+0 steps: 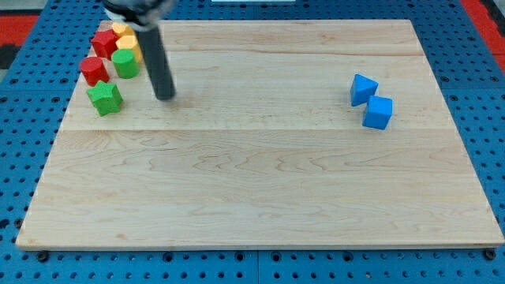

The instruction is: Move the green star into the red circle

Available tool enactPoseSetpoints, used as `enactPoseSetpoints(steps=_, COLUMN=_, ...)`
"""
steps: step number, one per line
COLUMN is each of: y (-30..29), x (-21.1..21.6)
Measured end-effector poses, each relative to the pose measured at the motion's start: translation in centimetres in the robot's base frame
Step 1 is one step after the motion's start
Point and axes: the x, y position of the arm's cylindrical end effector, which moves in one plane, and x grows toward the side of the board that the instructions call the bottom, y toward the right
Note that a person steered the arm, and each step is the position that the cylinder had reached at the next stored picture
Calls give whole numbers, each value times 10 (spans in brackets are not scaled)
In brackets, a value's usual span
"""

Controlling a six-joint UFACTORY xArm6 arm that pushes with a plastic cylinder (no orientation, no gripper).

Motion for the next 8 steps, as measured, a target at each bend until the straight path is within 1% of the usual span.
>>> enactPoseSetpoints(steps=1, y=-25, x=59)
enactPoseSetpoints(steps=2, y=-67, x=47)
enactPoseSetpoints(steps=3, y=-107, x=5)
enactPoseSetpoints(steps=4, y=-144, x=-25)
enactPoseSetpoints(steps=6, y=-148, x=-36)
enactPoseSetpoints(steps=7, y=-148, x=-56)
enactPoseSetpoints(steps=8, y=-148, x=-57)
